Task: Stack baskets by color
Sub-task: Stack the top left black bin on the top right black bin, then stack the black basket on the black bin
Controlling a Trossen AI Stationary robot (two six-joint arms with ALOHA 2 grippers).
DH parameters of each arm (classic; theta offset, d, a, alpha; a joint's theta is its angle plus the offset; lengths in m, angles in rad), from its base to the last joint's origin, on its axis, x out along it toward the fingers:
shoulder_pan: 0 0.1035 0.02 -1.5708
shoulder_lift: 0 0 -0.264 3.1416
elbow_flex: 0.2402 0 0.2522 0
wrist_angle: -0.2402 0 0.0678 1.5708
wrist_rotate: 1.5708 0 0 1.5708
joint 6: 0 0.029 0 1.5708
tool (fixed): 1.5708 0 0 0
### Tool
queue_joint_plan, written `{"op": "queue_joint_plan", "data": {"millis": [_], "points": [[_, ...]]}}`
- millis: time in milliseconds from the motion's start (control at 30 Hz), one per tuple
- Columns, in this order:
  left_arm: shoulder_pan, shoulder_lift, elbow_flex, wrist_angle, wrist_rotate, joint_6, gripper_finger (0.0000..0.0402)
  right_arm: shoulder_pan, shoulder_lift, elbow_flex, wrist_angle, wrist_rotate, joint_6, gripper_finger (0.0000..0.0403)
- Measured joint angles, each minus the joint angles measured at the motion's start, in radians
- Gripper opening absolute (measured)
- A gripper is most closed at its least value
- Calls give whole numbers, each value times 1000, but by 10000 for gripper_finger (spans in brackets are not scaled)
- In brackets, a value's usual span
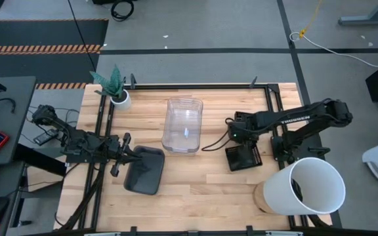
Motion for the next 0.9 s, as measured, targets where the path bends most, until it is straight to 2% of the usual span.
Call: {"op": "queue_joint_plan", "data": {"millis": [167, 333, 567, 733, 900], "points": [[0, 0, 0, -1, 0, 0, 27, -50, 48, 4, -6, 16, -5, 132], [0, 0, 0, 0, 0, 0, 24, -76, 93, 71, -97, 18, -5, 161], [0, 0, 0, 0, 0, 0, 34, -51, 102, 222, -132, 24, 19, 167], [0, 0, 0, 0, 0, 0, 29, -11, 102, 238, -111, -8, 36, 167], [0, 0, 0, 0, 0, 0, 24, 116, 140, 239, -76, -71, 77, 166]]}}
